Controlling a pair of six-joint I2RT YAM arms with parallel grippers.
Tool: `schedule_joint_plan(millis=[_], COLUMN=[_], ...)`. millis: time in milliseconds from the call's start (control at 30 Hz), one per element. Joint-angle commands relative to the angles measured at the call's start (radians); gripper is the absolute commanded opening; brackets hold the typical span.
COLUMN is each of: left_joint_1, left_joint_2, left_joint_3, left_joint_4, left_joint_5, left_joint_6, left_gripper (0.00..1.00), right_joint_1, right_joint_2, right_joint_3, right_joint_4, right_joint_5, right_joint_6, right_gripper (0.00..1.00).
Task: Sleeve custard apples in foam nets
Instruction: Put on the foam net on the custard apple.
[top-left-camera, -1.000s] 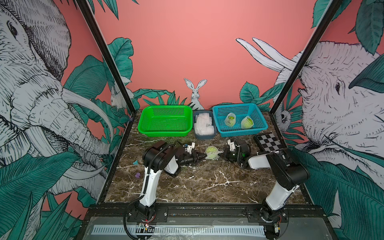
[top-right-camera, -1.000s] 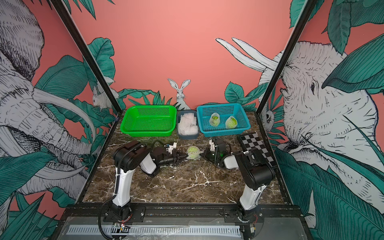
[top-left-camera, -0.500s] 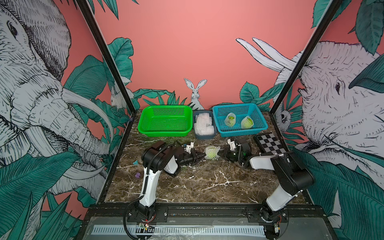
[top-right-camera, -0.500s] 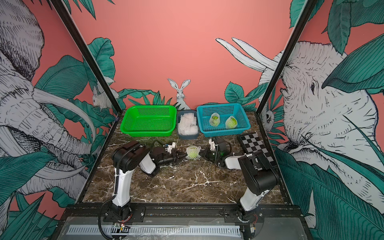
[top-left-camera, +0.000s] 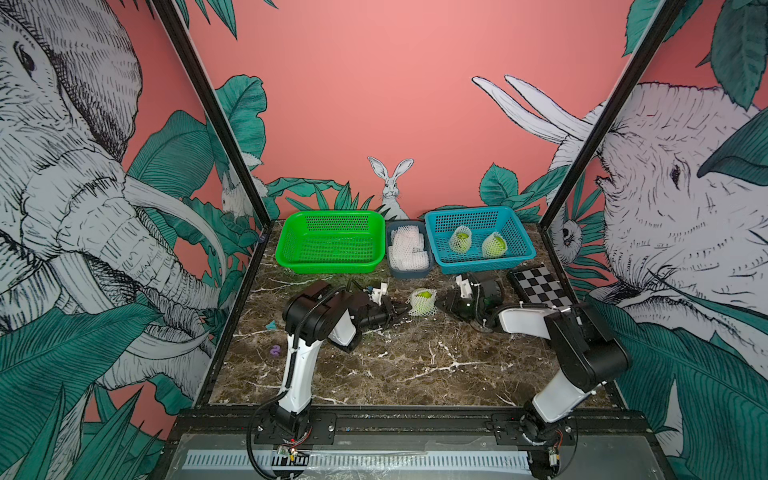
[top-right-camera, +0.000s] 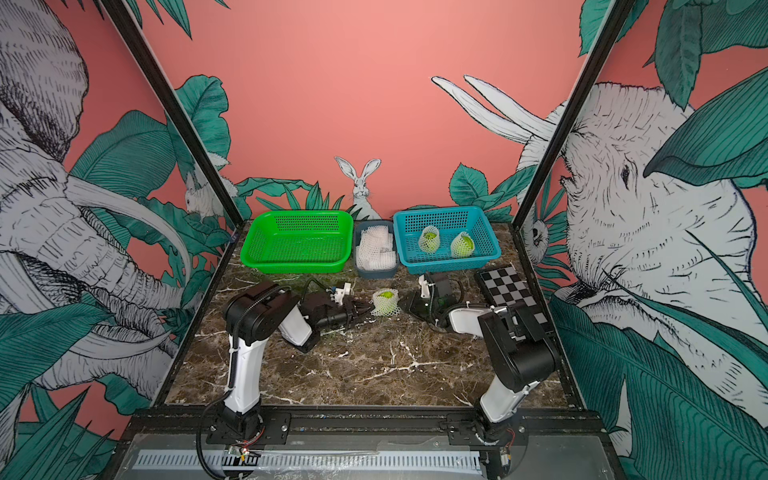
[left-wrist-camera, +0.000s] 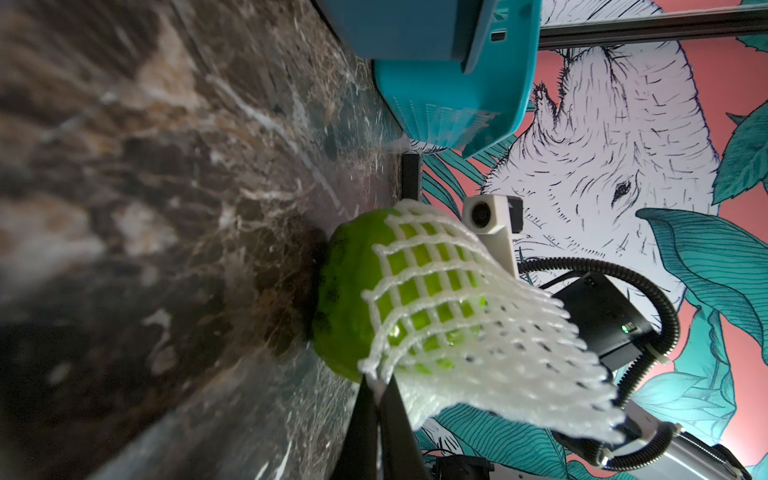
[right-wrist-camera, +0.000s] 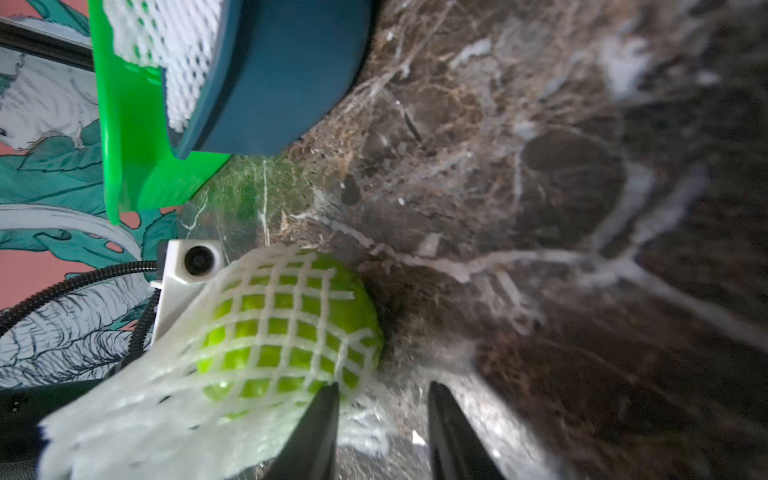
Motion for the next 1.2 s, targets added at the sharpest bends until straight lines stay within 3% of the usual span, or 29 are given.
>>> schedule_joint_plan(millis=[0,200,267,300,333,633,1167], left_joint_1=[0.0,0.0,-0.001,-0.001,-0.001,-0.004,-0.018], left_joint_2=[-0.003,0.0,0.001,0.002,0.003,0.018,0.024], left_joint_3=[0.011,0.015,0.015,0.015,0.015,0.015,0.025], left_joint_4=[0.001,0.001,0.001,0.001,0.002,0.01,0.014], left_joint_5=[0.01,0.005,0.002,0.0,0.0,-0.007,-0.021], left_joint_6=[-0.014,-0.015,-0.014,-0.014,-0.015,-0.016,-0.019], left_gripper=[0.0,0.0,0.0,0.0,0.0,0.0,0.0], right_joint_1=[0.003,0.017,0.062,0.092,0.12,0.288,0.331], right_joint_2=[-0.119,-0.248,-0.271,-0.279,-0.279,-0.132,0.116], right_joint_3=[0.043,0.123,0.17,0.199,0.23,0.504,0.702], right_joint_4=[-0.197,-0.467,-0.552,-0.593,-0.63,-0.874,-0.904], right_joint_5=[0.112,0.239,0.296,0.33,0.36,0.493,0.552], right_joint_6=[-0.098,-0.225,-0.285,-0.316,-0.343,-0.439,-0.389], right_gripper=[0.47,0.65,0.79,0.96,0.99,0.99,0.99])
